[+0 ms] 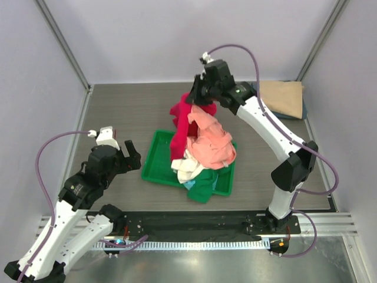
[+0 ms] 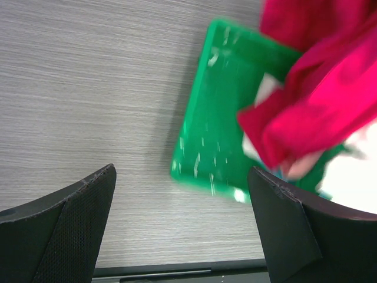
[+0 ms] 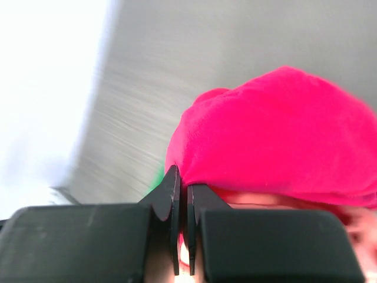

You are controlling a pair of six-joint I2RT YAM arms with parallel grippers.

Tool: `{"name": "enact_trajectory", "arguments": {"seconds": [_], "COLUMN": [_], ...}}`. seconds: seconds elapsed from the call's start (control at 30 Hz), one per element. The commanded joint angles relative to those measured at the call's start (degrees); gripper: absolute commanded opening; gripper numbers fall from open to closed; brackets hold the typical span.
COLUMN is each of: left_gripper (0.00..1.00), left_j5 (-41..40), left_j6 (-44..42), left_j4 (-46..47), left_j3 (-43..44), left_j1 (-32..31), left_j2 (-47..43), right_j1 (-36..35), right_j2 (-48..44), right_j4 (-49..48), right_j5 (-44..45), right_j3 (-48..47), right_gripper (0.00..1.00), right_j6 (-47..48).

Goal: Fold and stack the t-shirts
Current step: Grab the tshirt from the pile

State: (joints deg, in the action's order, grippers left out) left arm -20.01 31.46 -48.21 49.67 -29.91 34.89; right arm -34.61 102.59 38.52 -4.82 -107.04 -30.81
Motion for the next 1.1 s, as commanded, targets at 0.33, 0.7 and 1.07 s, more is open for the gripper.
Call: {"name": "enact_trajectory", "arguments": {"seconds": [0.33, 0.7, 1.07], "left_gripper": [0.93, 0.93, 0.93], "left_j5": [-1.44, -1.79, -1.44], "left_j6": [0.44, 0.62, 0.62], "left_j4": [1.8, 1.71, 1.71], "left_j3": [-0.1, -0.19, -0.19], "left_j1": [0.56, 0.56, 0.64], "left_j2": [-0.18, -0.79, -0.7], "right_j1": [-4.59, -4.94, -5.55], "right_j2": [-12.13, -25.67, -17.25], "right_j4": [-14.7, -33.65, -13.71], "right_j5": [-7.22, 6.89, 18.24], "right_j3": [-20.85, 30.45, 29.56], "right_gripper": [0.01, 0.01, 0.97], "right_j6": [-5.14, -5.58, 5.13]}}
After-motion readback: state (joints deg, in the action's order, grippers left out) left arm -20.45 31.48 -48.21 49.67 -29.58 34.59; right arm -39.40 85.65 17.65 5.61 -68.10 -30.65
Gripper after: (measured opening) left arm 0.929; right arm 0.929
